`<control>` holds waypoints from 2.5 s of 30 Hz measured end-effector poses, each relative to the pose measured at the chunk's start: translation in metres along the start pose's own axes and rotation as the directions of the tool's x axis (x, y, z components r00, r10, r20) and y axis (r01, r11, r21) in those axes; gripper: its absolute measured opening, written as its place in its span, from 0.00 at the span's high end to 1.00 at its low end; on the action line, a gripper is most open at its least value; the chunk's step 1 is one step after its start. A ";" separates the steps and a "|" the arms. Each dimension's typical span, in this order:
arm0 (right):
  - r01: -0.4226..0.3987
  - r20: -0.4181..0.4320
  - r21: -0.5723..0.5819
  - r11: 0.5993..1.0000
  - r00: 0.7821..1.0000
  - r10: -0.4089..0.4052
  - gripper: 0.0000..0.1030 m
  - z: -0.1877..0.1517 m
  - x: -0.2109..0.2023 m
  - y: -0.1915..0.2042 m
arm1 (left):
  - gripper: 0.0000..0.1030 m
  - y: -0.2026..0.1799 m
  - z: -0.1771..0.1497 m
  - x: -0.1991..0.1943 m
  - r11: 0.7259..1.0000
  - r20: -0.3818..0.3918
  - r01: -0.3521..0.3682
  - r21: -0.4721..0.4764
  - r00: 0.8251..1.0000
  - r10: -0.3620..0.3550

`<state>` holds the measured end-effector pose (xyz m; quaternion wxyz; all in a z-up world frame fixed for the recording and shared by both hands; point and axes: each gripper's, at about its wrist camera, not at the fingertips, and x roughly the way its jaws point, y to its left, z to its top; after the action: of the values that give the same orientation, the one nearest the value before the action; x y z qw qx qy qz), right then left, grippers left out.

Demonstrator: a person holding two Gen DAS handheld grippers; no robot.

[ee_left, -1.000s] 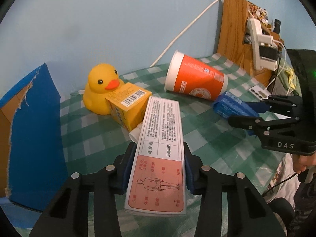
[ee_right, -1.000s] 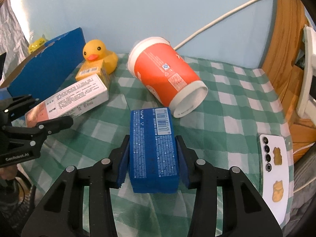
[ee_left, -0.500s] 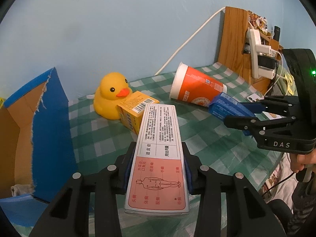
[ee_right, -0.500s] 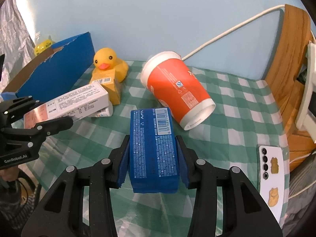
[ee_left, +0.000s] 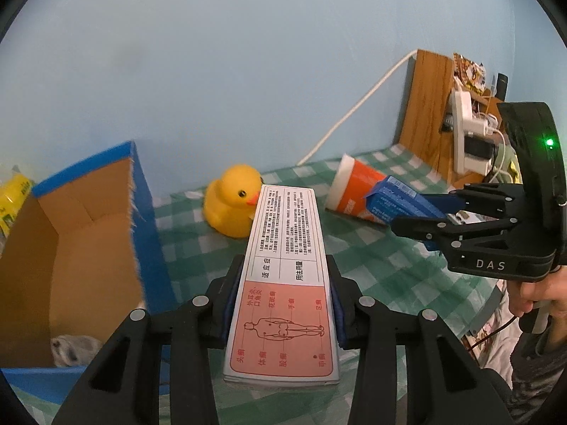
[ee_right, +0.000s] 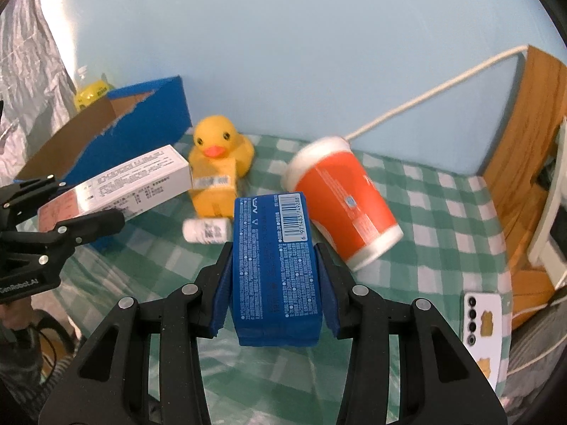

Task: Organize objects
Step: 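Carry both boxes over the cardboard box and open both grippers inside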

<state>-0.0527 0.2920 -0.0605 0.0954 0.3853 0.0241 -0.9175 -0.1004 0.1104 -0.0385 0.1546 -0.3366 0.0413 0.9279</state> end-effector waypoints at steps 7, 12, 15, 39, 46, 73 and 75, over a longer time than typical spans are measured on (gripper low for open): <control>-0.026 0.033 -0.040 0.999 0.999 0.027 0.58 0.027 -0.007 0.024 | 0.59 0.020 0.009 -0.017 0.999 0.031 -0.019 -0.033 0.999 0.020; -0.053 0.047 -0.069 0.996 0.997 0.057 0.58 0.045 -0.007 0.045 | 0.59 0.037 0.010 -0.033 0.997 0.061 -0.045 -0.065 0.997 0.049; -0.078 0.051 -0.083 0.994 0.995 0.083 0.58 0.053 -0.006 0.056 | 0.59 0.052 0.009 -0.039 0.994 0.067 -0.057 -0.091 0.996 0.064; -0.234 0.010 -0.247 0.941 0.970 0.244 0.58 0.110 0.025 0.185 | 0.59 0.163 -0.025 -0.080 0.942 0.067 -0.177 -0.284 0.977 0.204; -0.274 -0.035 -0.265 0.925 0.961 0.274 0.58 0.111 0.045 0.212 | 0.59 0.181 -0.034 -0.081 0.931 0.046 -0.203 -0.304 0.973 0.228; -0.256 0.006 -0.243 0.936 0.964 0.265 0.36 0.109 0.045 0.212 | 0.22 0.182 -0.039 -0.088 0.908 0.027 -0.280 -0.311 0.953 0.303; -0.253 0.013 -0.240 0.937 0.965 0.264 0.36 0.109 0.042 0.209 | 0.22 0.179 -0.037 -0.088 0.910 0.030 -0.277 -0.307 0.953 0.300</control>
<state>-0.1172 0.0676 -0.0075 0.2607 0.3503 0.0804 -0.8960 -0.0701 -0.0887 -0.0155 -0.0357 -0.3107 -0.0563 0.9482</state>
